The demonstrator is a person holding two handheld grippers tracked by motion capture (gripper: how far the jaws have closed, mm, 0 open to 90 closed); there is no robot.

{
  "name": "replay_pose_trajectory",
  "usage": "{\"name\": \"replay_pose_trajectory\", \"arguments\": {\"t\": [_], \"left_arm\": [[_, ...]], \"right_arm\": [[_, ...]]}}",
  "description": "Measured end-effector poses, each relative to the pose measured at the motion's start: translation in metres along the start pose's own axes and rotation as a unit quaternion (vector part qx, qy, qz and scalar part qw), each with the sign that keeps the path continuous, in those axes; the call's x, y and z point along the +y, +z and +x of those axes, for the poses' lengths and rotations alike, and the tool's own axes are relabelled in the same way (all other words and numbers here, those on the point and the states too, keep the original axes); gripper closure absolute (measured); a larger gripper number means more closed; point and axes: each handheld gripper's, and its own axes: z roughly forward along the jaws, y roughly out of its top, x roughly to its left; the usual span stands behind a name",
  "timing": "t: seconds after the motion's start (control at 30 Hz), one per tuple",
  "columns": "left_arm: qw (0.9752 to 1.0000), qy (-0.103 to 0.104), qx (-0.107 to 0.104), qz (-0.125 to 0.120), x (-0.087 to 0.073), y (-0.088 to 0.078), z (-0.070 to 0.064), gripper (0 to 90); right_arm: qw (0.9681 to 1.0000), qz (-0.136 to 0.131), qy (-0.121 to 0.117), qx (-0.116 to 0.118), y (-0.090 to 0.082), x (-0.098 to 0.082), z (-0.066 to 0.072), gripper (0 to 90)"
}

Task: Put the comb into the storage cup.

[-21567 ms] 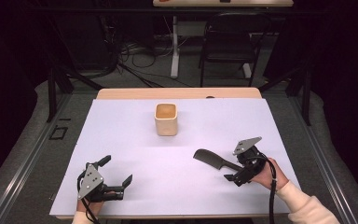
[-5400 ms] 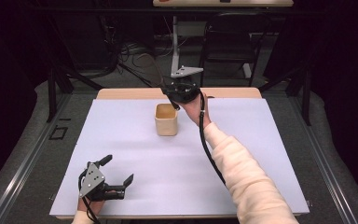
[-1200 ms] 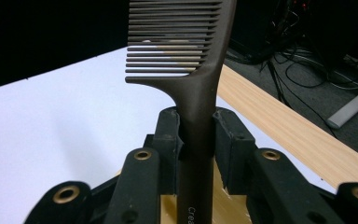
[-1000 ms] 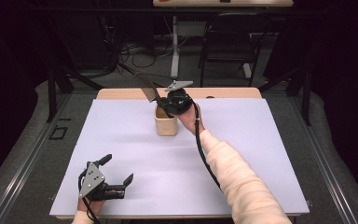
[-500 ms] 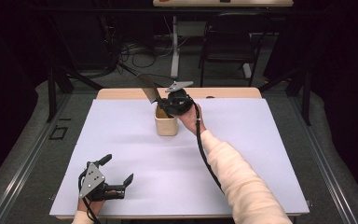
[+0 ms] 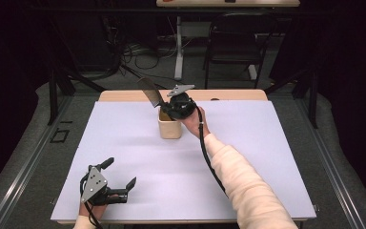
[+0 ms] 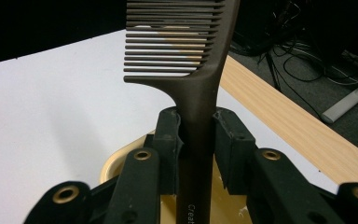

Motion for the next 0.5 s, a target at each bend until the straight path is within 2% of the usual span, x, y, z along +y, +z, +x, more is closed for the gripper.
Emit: {"name": "replay_pose_trajectory", "arguments": {"t": [0.43, 0.47, 0.5], "left_arm": [[1.0, -0.002, 0.002, -0.003, 0.0, -0.0001, -0.0002, 0.1], [1.0, -0.002, 0.002, -0.003, 0.0, -0.0001, -0.0002, 0.0], [1.0, -0.001, 0.002, -0.003, 0.0, 0.0, -0.0001, 0.0]], "right_arm": [[0.9999, 0.008, 0.002, -0.006, 0.002, -0.0017, 0.0015, 71.1], [1.0, 0.006, 0.0, -0.005, 0.0022, -0.002, 0.0016, 69.3], [0.9999, 0.01, 0.0, -0.005, 0.0021, -0.0018, 0.002, 61.3]]}}
